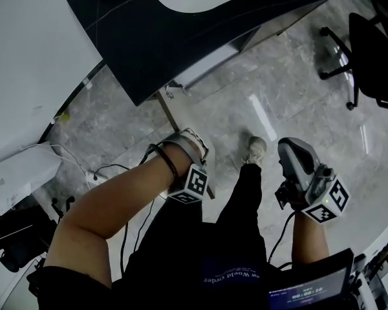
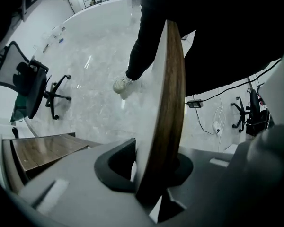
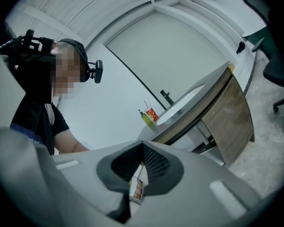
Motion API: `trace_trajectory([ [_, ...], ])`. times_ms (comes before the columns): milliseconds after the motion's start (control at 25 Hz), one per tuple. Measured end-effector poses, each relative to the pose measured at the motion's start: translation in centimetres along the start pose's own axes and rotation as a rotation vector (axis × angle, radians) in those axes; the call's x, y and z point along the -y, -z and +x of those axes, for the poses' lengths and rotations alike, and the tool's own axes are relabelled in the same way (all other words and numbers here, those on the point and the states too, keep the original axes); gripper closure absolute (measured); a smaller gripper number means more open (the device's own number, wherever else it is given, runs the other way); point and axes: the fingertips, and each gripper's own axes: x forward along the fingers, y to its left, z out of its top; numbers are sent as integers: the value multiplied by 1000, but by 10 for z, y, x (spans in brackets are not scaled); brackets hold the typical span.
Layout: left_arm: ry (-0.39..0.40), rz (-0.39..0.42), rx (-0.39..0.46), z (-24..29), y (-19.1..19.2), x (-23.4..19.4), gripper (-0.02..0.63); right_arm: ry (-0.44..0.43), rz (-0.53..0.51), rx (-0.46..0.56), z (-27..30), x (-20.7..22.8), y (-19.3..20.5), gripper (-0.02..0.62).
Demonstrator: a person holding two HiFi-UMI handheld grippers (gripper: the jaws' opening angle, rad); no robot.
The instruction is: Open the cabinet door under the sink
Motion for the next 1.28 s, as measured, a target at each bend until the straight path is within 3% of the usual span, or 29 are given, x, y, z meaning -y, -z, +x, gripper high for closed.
trace_trajectory([
  [120,-8,-4,10,1,-3,-1,520,2,-10,-9,2,-7,3,594],
  [200,13,-50,43,-1,-7,-1,504,-5,-13,-15,5,-10,2,594],
  [320,51,-160,111,-10,-13,-5,341,-21,-24,-22,8,-12,-7,594],
  [440,23,-211,125,-14,-16,-12,279,-45,-30,-30,4,-5,-15,594],
  [800,-30,-463,115,-93,-12,-38,272,-141,-68,-72,-25,7,-64,594],
  [1000,-108,-721,199,-152,-25,-87,285,-203,-107,-117,-58,25,-101,594],
  [1160,-292,-1037,388,-222,-39,-160,333,-250,-128,-181,-89,34,-136,594],
  [1280,-445,-1231,518,-273,-38,-212,401,-304,-158,-228,-105,33,-163,594],
])
